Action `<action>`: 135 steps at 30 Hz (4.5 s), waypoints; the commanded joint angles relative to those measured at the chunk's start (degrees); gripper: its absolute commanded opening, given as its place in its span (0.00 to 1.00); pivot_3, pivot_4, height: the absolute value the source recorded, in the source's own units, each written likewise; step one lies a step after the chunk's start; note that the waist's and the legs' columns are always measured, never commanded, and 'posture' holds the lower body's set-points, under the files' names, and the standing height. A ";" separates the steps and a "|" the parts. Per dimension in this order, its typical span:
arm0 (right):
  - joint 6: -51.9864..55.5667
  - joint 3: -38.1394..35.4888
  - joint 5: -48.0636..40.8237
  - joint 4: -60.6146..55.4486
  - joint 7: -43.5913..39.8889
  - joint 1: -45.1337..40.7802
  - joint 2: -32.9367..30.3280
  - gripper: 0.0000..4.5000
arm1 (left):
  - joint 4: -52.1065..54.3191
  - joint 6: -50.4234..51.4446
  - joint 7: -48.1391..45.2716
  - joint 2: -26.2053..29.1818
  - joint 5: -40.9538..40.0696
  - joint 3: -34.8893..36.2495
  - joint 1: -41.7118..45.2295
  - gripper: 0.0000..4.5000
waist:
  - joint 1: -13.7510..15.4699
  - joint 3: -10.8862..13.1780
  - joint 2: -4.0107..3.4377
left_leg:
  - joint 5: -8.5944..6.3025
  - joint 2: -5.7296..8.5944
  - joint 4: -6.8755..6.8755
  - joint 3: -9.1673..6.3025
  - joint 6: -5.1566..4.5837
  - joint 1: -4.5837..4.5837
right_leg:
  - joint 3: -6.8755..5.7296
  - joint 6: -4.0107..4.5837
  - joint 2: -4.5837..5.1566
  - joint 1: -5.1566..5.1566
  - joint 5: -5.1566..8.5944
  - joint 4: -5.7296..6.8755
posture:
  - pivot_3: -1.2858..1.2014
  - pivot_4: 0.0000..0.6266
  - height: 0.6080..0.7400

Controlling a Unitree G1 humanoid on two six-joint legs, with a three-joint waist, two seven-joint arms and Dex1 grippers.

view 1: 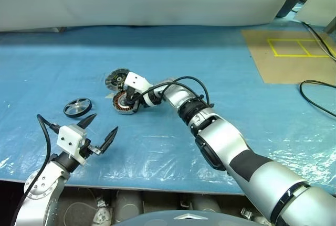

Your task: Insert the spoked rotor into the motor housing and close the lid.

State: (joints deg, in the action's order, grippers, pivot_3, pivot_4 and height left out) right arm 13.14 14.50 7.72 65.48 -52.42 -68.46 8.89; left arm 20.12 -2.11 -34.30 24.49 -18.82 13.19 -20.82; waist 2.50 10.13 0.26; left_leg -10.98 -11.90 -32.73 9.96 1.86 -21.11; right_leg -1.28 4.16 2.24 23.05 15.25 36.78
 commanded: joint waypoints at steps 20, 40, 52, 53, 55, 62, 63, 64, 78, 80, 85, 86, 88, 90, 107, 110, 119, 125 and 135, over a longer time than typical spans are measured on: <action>-2.60 -2.74 -2.41 -0.40 4.77 -1.30 2.62 0.00 | 0.98 0.45 0.07 0.62 0.36 0.03 0.41 1.00 | -0.06 0.00 0.00 | 0.09 0.00 0.01 0.01 0.15 -0.06 | -0.01 0.00 0.00 0.05 0.00 -0.01 | 0.52 0.24 1.00; -0.60 -0.76 -2.95 -5.87 -1.98 1.23 2.02 0.00 | 1.17 1.06 0.00 0.74 0.76 0.20 0.77 1.00 | -0.10 0.00 0.00 | 0.08 0.00 0.02 -0.02 0.14 -0.04 | -0.01 0.00 0.00 0.04 0.00 -0.01 | 0.52 0.24 1.00; -3.08 -3.37 -4.09 -2.70 2.21 0.10 3.02 0.00 | 1.30 1.24 0.30 0.62 1.12 0.15 0.84 1.00 | -0.07 0.00 0.00 | 0.09 0.00 0.01 0.00 0.16 -0.06 | -0.01 0.00 -0.01 0.05 0.00 -0.01 | 0.52 0.24 1.00; -3.03 -3.15 -4.11 -2.95 1.77 0.40 3.31 0.00 | 1.42 1.30 0.36 0.60 1.14 0.15 0.79 1.00 | -0.08 0.00 0.00 | 0.09 0.00 0.01 0.00 0.16 -0.05 | -0.01 0.00 0.00 0.04 0.00 -0.01 | 0.52 0.24 1.00; -3.04 -2.44 -3.91 -3.47 1.01 1.04 3.77 0.00 | 1.54 1.46 0.49 0.58 1.18 0.15 0.79 1.00 | -0.08 0.00 0.00 | 0.09 0.00 0.01 0.00 0.16 -0.05 | -0.01 0.00 0.00 0.04 0.00 -0.01 | 0.52 0.24 1.00; -2.93 0.72 -2.56 -3.47 0.64 3.32 4.83 0.00 | 1.89 1.90 0.78 0.45 1.36 0.08 0.77 1.00 | -0.06 0.00 0.00 | 0.09 0.00 0.01 -0.01 0.16 -0.05 | -0.01 0.00 -0.01 0.04 0.00 -0.01 | 0.52 0.24 1.00; -3.36 2.02 -1.49 -2.95 1.19 4.11 4.75 0.00 | 1.91 1.93 0.82 0.44 1.39 0.07 0.78 1.00 | -0.07 0.00 0.00 | 0.09 0.00 0.01 -0.01 0.16 -0.05 | -0.01 0.00 0.00 0.04 0.00 -0.01 | 0.52 0.24 1.00; -3.80 3.13 -0.60 -2.55 1.63 4.74 4.62 0.00 | 1.92 1.98 0.87 0.44 1.41 0.06 0.82 1.00 | -0.07 0.00 0.00 | 0.09 0.00 0.01 -0.01 0.16 -0.05 | -0.01 0.00 0.00 0.04 0.00 -0.01 | 0.52 0.24 1.00; -11.06 7.84 0.65 -5.79 0.42 9.43 4.46 0.00 | 1.73 1.94 1.23 0.58 1.49 0.16 0.65 1.00 | -0.22 -0.02 0.00 | 0.09 0.00 0.01 -0.02 0.15 0.02 | 0.01 0.00 0.00 0.00 0.00 -0.01 | 0.52 0.24 1.00; -13.01 9.83 2.64 -5.36 0.60 9.94 3.63 0.00 | 1.59 1.91 1.17 0.61 1.50 0.15 0.69 1.00 | -0.24 -0.02 0.00 | 0.08 0.00 0.01 -0.02 0.14 0.01 | 0.01 0.00 -0.01 0.00 0.00 -0.01 | 0.52 0.24 1.00; -14.17 12.10 4.77 -5.11 -0.14 10.84 2.61 0.00 | 1.36 1.83 1.09 0.66 1.50 0.20 0.72 1.00 | -0.65 -0.05 -0.03 | 0.02 0.00 0.01 -0.04 0.04 0.08 | 0.03 0.00 -0.01 -0.03 0.00 0.01 | 0.52 0.24 1.00; -13.11 11.90 4.73 -4.87 0.16 10.71 2.72 0.00 | 1.30 1.82 1.06 0.67 1.51 0.21 0.74 1.00 | -0.65 -0.05 -0.04 | 0.01 0.00 0.01 -0.04 0.01 0.09 | 0.02 0.00 -0.01 -0.03 0.00 0.01 | 0.52 0.24 1.00; -11.58 11.41 4.48 -4.57 0.80 10.44 2.94 0.00 | 1.25 1.81 1.04 0.68 1.52 0.20 0.76 1.00 | -0.65 -0.06 -0.05 | 0.00 0.01 0.01 -0.04 0.01 0.12 | 0.02 0.00 0.00 -0.07 0.00 0.01 | 0.52 0.24 1.00; -10.40 8.81 1.78 -4.89 0.44 9.85 3.72 0.00 | 1.05 1.74 0.92 0.78 1.46 0.30 0.92 1.00 | -0.49 -0.07 -0.08 | 0.00 0.01 0.01 -0.04 0.00 0.14 | 0.03 0.00 0.00 -0.10 0.00 0.01 | 0.52 0.24 1.00; -16.53 3.60 -8.07 -23.87 -11.20 17.80 -3.64 0.00 | -9.41 5.07 -12.63 15.59 -6.47 10.22 7.84 1.00 | 0.13 -0.06 0.00 | -0.01 0.00 -0.03 -0.02 -0.03 -0.07 | -0.08 -0.01 -0.02 0.01 -0.01 0.00 | 0.52 0.24 1.00; -12.67 4.19 -8.56 -28.40 -12.03 20.08 -4.53 0.00 | -15.99 6.60 -17.55 20.86 -7.52 11.16 12.20 1.00 | 0.11 -0.05 0.02 | 0.00 0.00 -0.04 -0.04 -0.03 -0.04 | -0.09 -0.01 -0.03 0.01 -0.01 0.04 | 0.52 0.24 1.00; -5.10 4.69 -9.60 -37.37 -10.99 23.69 -6.70 0.00 | -45.27 5.89 -34.01 32.81 -3.10 4.93 30.84 1.00 | 0.09 -0.09 0.13 | 0.14 0.09 0.04 -0.14 0.18 -0.02 | -0.03 -0.09 0.01 0.00 -0.06 -0.02 | 0.52 0.24 1.00; -1.23 4.49 -10.24 -41.68 -9.47 25.81 -8.11 0.00 | -63.05 1.85 -39.38 33.96 4.41 -2.61 46.65 0.96 | 0.50 -0.13 0.36 | 0.14 0.09 0.09 -0.18 0.20 -0.04 | -0.13 -0.26 0.03 -0.02 -0.16 0.01 | 0.52 0.24 1.00; 3.23 4.24 -12.30 -48.39 -7.83 28.73 -10.73 0.00 | -76.47 -1.67 -43.19 31.99 11.84 -9.23 58.58 0.57 | 0.53 -0.13 0.53 | 0.14 0.11 0.16 -0.22 0.23 -0.03 | -0.13 -0.28 0.07 -0.02 -0.17 -0.01 | 0.52 0.24 1.00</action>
State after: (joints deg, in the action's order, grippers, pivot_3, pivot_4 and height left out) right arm 15.97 19.21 -2.71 19.95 -60.71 -39.62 -2.16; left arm -55.24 -3.20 -77.09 55.98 -8.15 4.36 36.33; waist 3.04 10.00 0.79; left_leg -10.84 -11.79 -32.56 9.74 2.09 -21.15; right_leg -1.42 3.88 2.31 23.04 15.08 36.77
